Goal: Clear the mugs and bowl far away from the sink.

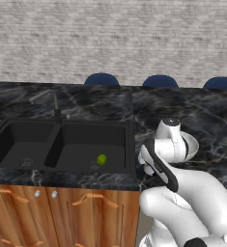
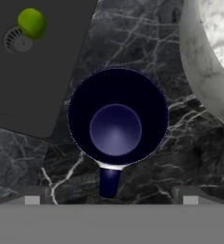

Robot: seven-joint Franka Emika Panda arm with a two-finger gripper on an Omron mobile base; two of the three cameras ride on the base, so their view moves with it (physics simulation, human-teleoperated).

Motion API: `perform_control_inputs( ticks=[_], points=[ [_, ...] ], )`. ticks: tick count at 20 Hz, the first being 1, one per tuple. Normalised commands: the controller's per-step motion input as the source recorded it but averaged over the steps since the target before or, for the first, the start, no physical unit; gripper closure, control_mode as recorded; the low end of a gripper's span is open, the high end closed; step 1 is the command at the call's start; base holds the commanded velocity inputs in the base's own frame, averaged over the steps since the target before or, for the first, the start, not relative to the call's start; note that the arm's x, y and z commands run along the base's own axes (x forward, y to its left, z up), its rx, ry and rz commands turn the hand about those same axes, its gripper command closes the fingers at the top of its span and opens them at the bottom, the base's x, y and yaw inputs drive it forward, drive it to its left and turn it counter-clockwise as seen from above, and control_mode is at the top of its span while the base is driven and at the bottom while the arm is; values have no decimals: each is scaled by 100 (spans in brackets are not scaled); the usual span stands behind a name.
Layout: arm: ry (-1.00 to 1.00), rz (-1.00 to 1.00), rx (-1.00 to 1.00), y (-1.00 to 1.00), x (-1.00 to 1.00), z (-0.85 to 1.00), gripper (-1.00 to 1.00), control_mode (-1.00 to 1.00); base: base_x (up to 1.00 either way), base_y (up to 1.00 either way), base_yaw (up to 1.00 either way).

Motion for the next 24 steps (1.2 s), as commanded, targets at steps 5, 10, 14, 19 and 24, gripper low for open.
perform_control_inputs(
  ticks=[5, 10, 14, 19, 24],
  points=[
    [0, 0, 0, 0, -15, -26, -100, -100, 0, 0, 0],
    [0, 0, 0, 0, -29, -35, -100, -100, 0, 0, 0],
    [0, 0, 0, 0, -9, -40, -100, -100, 0, 0, 0],
    [0, 1, 0, 8, 5, -45, -100, -100, 0, 0, 0],
    [0, 1, 1, 18, 0, -52, -100, -100, 0, 0, 0]
  ],
)
